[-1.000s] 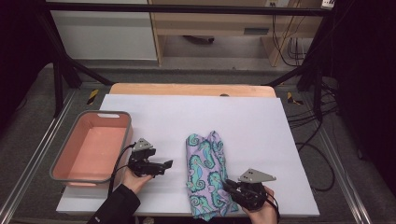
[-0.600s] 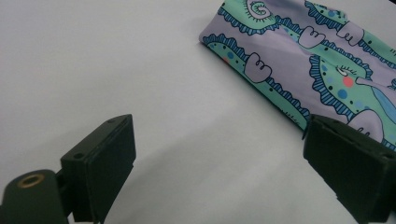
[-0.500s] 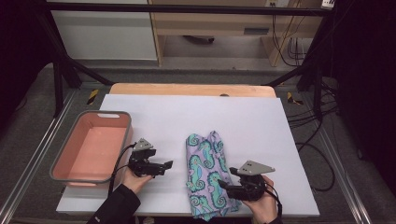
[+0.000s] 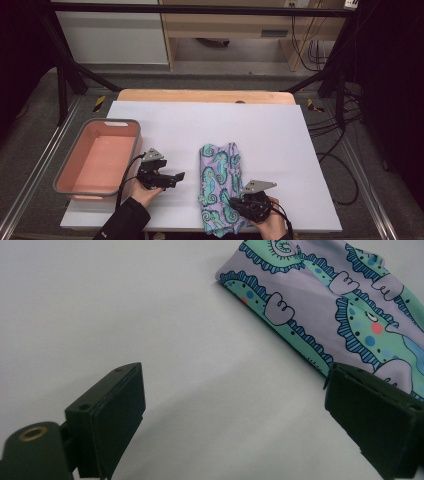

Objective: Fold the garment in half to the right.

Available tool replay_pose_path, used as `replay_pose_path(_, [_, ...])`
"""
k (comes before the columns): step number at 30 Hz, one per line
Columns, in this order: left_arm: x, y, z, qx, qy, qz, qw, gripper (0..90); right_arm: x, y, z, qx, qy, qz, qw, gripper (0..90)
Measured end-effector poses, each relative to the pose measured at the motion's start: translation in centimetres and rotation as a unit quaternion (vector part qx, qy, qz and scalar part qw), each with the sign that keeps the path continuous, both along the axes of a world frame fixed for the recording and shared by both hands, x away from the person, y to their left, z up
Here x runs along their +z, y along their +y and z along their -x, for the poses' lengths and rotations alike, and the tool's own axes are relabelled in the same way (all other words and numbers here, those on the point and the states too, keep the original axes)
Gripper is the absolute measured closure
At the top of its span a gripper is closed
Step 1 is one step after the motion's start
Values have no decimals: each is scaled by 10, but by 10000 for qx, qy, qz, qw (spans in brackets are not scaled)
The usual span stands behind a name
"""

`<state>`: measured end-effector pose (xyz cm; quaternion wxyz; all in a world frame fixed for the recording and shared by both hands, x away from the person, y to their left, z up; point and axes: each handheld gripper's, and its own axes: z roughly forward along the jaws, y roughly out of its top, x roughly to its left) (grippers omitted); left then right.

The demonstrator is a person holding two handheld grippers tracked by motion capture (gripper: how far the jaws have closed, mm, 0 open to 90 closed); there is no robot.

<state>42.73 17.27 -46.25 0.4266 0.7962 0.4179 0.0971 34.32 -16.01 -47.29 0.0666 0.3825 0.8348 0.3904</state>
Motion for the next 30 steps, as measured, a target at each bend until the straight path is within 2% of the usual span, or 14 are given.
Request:
replay_pose_path(1, [0, 0, 0, -2, -4, -3, 10000, 84, 1, -2, -1, -6, -15, -26, 10000, 761])
replay_pose_path(2, [0, 0, 0, 0, -11, -1, 10000, 83, 2, -4, -2, -69, -129, -36, 9999, 644])
replay_pose_path(5, [0, -1, 0, -3, 4, 10, 10000, 84, 10, -12, -10, -197, -570, -115, 9981, 448])
replay_pose_path(8, [-1, -1, 0, -11, 7, -11, 10000, 83, 19, -17, -28, -316, -858, -208, 9956, 470])
replay_pose_path(11, [0, -1, 0, -4, 0, 10, 10000, 83, 24, -13, -51, -423, -986, -203, 9940, 565])
replay_pose_path(15, [0, 0, -1, -22, -7, 18, 10000, 83, 20, -4, -82, -589, -957, -15, 9937, 690])
replay_pose_path(16, [0, 0, -1, -19, 0, 22, 10000, 83, 18, -3, -87, -613, -889, -28, 9942, 710])
replay_pose_path(18, [0, 1, -1, -15, -8, 19, 10000, 83, 14, -2, -96, -652, -796, 77, 9947, 834])
replay_pose_path(19, [0, 1, -1, -17, -2, 18, 10000, 83, 12, -2, -99, -666, -748, 68, 9949, 879])
replay_pose_path(21, [0, 0, -1, -12, 1, 8, 10000, 83, 10, -4, -102, -673, -650, 58, 9956, 889])
replay_pose_path(23, [-1, 0, -1, -13, 10, 6, 10000, 83, 11, -8, -102, -763, -790, 84, 9939, 891])
replay_pose_path(25, [-1, 0, -1, -21, 22, -1, 10000, 83, 14, -14, -101, -872, -914, -25, 9920, 890])
replay_pose_path(27, [-2, -1, -1, -45, 34, -12, 10000, 83, 14, -18, -101, -970, -934, -20, 9909, 885])
replay_pose_path(30, [-2, -1, -1, -57, 33, -24, 10000, 83, 7, -20, -100, -1051, -757, 104, 9915, 877])
